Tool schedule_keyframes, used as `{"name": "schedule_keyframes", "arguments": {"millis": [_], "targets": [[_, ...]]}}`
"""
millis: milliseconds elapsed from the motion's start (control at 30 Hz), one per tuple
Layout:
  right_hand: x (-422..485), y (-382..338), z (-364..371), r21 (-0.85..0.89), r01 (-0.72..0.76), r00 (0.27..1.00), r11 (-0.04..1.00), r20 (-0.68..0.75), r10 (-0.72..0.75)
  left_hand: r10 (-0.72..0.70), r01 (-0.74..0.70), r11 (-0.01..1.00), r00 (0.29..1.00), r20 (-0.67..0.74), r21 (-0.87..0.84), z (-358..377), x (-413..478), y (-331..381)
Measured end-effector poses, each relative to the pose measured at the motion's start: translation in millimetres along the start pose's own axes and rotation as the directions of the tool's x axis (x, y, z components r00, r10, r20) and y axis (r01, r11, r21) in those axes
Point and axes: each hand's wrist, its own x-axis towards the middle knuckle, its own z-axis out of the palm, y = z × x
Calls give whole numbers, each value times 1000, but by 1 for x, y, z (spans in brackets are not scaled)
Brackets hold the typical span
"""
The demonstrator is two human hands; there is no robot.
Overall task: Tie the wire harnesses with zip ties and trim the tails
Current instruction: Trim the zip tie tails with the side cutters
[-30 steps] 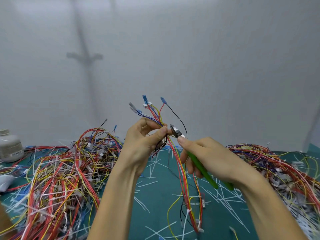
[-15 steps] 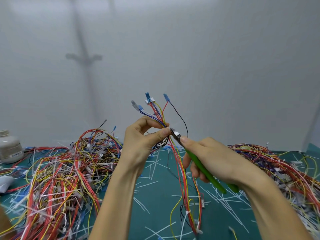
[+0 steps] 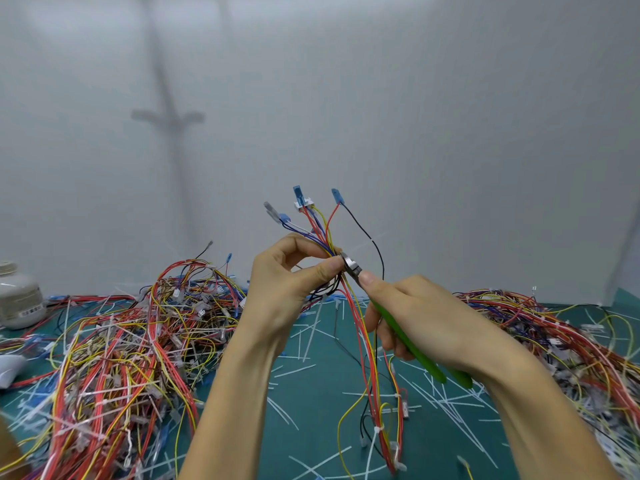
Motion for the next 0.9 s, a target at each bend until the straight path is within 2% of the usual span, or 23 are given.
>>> {"name": "schedule_keyframes", "arguments": {"millis": [467,667,900], "targets": [[2,-3,7,106,-6,1000,994,-1,6,-25,24,997,1000,-5,-77,1,0,-1],[2,-1,6,26,1,1000,1000,-24,-1,-25,26,998,999,21,-62,-1,-1,0],[2,-6,12,26,8,999,1000,-44,-7,-30,30,995,1000,4,-92,-1,0,-1]]}}
